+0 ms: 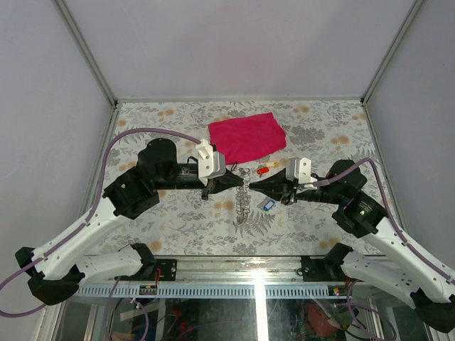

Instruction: Put the keys on the keyring

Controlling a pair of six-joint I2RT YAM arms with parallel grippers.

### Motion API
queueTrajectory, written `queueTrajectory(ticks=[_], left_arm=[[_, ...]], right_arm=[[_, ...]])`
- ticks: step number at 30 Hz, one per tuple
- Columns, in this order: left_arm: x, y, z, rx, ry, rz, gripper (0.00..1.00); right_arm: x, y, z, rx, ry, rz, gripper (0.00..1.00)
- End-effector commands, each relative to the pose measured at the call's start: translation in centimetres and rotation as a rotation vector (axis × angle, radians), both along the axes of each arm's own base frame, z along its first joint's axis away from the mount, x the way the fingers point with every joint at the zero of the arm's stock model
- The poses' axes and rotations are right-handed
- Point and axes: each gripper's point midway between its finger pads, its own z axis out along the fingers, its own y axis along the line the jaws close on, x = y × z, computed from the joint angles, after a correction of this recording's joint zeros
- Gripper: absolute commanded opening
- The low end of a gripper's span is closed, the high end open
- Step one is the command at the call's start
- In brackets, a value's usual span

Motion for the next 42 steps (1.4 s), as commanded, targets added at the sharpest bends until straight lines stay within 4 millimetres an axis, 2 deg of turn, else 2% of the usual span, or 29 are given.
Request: queueTrajectory(ticks=[1, 11, 18, 24, 28, 32, 42], left_arm=[[-0.3, -0.1, 2.6, -0.082, -0.071, -0.013, 0.00], [-0.2, -0.1, 3.1, -0.096, -0.068, -0.009, 0.00], [-0.1, -0.2, 3.1, -0.102, -0.069, -0.003, 0.00], [-0.1, -0.1, 3.4, -0.115, -0.074, 0.004, 0.00], [-0.1, 0.0, 3.4, -0.116, -0.072, 0.002, 0.00], [-0.2, -0.1, 3.3, -0.115, -0.069, 0.000, 0.00], [-0.6, 0.0, 3.4, -0.114, -0.064, -0.020, 0.00]], right_arm=[[-1.6, -0.3, 3.2, 0.075, -0.056, 0.058, 0.11], [-3.3, 0.1, 2.0, 0.019, 0.002, 0.168, 0.13], [-3.5, -0.2, 1.5, -0.014, -0.005, 0.169, 0.17], [-1.4, -2.1, -0.6, -0.127, -0.054, 0.006, 0.17], [1.0, -2.6, -0.4, -0.113, -0.078, -0.131, 0.10], [2.1, -2.0, 0.9, -0.061, -0.075, -0.168, 0.08], [2.2, 0.2, 2.4, 0.004, -0.071, -0.089, 0.08]])
